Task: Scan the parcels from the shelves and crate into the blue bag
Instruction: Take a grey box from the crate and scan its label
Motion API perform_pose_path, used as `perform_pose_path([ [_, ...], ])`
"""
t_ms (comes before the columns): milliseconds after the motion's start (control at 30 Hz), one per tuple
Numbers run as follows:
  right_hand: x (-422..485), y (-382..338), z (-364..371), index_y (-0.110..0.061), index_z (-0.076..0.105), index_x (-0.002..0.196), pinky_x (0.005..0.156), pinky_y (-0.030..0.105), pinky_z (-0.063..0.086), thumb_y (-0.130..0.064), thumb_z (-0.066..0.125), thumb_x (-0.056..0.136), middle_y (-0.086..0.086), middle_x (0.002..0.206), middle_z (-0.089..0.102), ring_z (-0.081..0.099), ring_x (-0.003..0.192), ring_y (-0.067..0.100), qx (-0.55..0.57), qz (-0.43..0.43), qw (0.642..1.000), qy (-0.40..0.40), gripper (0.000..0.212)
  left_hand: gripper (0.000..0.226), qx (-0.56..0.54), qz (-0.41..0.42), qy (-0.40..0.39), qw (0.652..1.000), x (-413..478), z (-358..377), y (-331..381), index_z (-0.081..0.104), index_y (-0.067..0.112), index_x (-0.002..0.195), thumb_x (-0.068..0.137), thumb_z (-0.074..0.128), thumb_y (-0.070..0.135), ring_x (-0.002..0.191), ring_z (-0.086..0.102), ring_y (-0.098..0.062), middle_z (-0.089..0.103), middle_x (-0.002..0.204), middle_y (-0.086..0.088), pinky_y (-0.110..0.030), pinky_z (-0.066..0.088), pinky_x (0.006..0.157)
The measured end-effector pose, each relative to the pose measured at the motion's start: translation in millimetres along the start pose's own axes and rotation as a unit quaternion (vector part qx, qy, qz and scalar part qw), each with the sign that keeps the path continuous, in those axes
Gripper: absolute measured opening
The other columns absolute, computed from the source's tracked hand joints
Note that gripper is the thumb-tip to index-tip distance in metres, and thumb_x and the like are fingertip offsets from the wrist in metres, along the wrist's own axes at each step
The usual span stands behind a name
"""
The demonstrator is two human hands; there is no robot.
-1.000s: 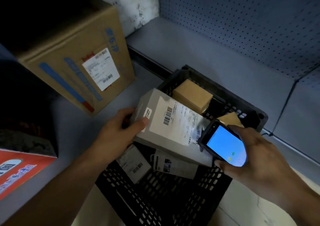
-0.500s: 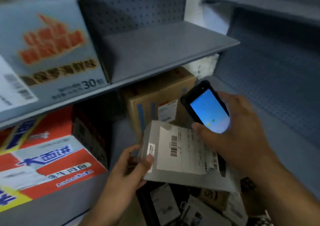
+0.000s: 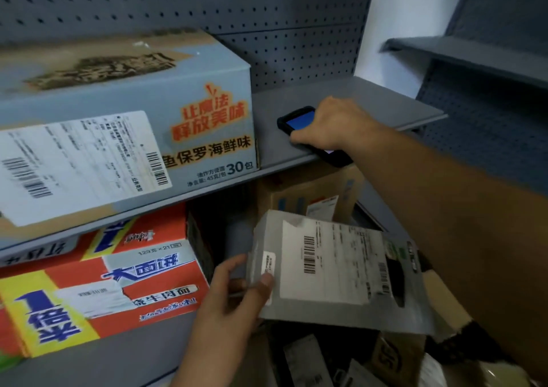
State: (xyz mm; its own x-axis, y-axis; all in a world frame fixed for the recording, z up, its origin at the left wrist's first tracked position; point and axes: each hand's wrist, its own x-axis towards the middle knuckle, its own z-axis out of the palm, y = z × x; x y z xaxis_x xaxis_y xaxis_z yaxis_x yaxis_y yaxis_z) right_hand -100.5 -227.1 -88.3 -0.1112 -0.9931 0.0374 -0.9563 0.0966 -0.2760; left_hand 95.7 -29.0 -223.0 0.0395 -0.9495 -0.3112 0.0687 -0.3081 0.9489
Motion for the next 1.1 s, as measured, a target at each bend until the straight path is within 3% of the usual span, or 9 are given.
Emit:
perform_pose_path([
  [133, 9, -2, 7, -0.015, 0.056, 0.077, 0.083, 0.041, 0.052, -0.074, 0.063, 0.065, 0.012, 0.101, 0.066, 0.059, 0.094, 0.034, -0.028, 0.010, 0.999, 0.015, 0.061, 0.062, -0.015, -0.008, 0.009, 1.000, -3, -6, -2, 0.061, 0.035, 0.123, 0.062, 0.068, 0.049, 0.097, 0.066, -0.017, 0.064, 0.111, 0.001, -0.032, 0.061, 0.068],
  [267, -20, 10, -3, -0.014, 0.053, 0.129, 0.103, 0.051, 0.040, -0.082, 0.053, 0.074, 0.016, 0.140, 0.047, 0.040, 0.129, 0.038, -0.034, 0.020, 0.998, 0.041, 0.087, 0.060, -0.025, 0.003, -0.006, 1.000, -1, -6, -1, 0.063, 0.034, 0.123, 0.066, 0.067, 0.052, 0.103, 0.067, -0.020, 0.067, 0.112, -0.001, -0.035, 0.062, 0.073],
  [367, -84, 47, -7, -0.023, 0.035, 0.149, 0.107, 0.052, 0.034, -0.078, 0.048, 0.082, 0.006, 0.152, 0.034, 0.030, 0.140, 0.030, 0.075, 0.004, 0.991, 0.115, 0.087, 0.057, -0.030, -0.006, -0.025, 0.999, 7, -1, -1, 0.064, 0.032, 0.122, 0.068, 0.067, 0.052, 0.104, 0.069, -0.023, 0.069, 0.113, -0.003, -0.039, 0.062, 0.077],
  [567, -228, 150, 27, -0.038, 0.031, 0.150, 0.108, 0.040, 0.040, -0.080, 0.048, 0.072, -0.013, 0.148, 0.040, 0.042, 0.133, 0.010, 0.241, 0.119, 0.957, 0.111, 0.090, 0.049, -0.065, -0.076, -0.072, 0.992, -2, 28, -8, 0.068, 0.037, 0.113, 0.067, 0.072, 0.051, 0.111, 0.067, -0.026, 0.069, 0.124, -0.004, -0.036, 0.061, 0.076],
  [667, -280, 168, 36, -0.038, 0.047, 0.139, 0.097, 0.030, 0.050, -0.066, 0.057, 0.075, -0.028, 0.124, 0.059, 0.055, 0.114, -0.010, 0.355, 0.159, 0.913, 0.125, 0.072, 0.085, -0.029, -0.088, -0.072, 0.993, -2, 43, -15, 0.062, 0.020, 0.117, 0.049, 0.079, 0.068, 0.100, 0.066, -0.026, 0.063, 0.136, -0.016, -0.024, 0.060, 0.063],
  [833, -327, 163, 1, -0.036, 0.058, 0.124, 0.087, 0.023, 0.050, -0.046, 0.062, 0.083, -0.025, 0.118, 0.067, 0.062, 0.109, -0.005, 0.427, 0.182, 0.867, 0.183, 0.043, 0.037, -0.080, -0.141, -0.131, 0.978, -26, 71, 15, 0.067, 0.039, 0.110, 0.074, 0.062, 0.048, 0.116, 0.064, -0.028, 0.073, 0.119, 0.002, -0.049, 0.051, 0.091],
  [900, -335, 158, -33, -0.035, 0.058, 0.125, 0.084, 0.023, 0.053, -0.043, 0.064, 0.087, -0.022, 0.119, 0.067, 0.063, 0.110, -0.001, 0.441, 0.195, 0.853, 0.198, 0.040, 0.025, -0.059, -0.129, -0.139, 0.980, -32, 84, 46, 0.068, 0.042, 0.105, 0.081, 0.060, 0.046, 0.111, 0.066, -0.028, 0.075, 0.115, 0.004, -0.051, 0.055, 0.089],
  [1000, -346, 144, -99, -0.035, 0.057, 0.129, 0.088, 0.030, 0.052, -0.044, 0.062, 0.089, -0.020, 0.122, 0.067, 0.063, 0.113, 0.002, 0.455, 0.208, 0.839, 0.214, 0.041, 0.017, -0.026, -0.115, -0.105, 0.987, -48, 94, 105, 0.066, 0.024, 0.104, 0.103, 0.050, 0.019, 0.091, 0.068, -0.033, 0.068, 0.128, -0.013, -0.038, 0.063, 0.063],
  [1100, -354, 121, -170, -0.038, 0.058, 0.130, 0.094, 0.033, 0.048, -0.045, 0.062, 0.088, -0.014, 0.127, 0.064, 0.061, 0.116, 0.003, 0.461, 0.213, 0.830, 0.230, 0.043, 0.030, -0.002, -0.093, -0.094, 0.991, -75, 102, 180, 0.070, 0.041, 0.095, 0.106, 0.050, 0.021, 0.097, 0.073, -0.030, 0.076, 0.106, 0.002, -0.057, 0.060, 0.077],
])
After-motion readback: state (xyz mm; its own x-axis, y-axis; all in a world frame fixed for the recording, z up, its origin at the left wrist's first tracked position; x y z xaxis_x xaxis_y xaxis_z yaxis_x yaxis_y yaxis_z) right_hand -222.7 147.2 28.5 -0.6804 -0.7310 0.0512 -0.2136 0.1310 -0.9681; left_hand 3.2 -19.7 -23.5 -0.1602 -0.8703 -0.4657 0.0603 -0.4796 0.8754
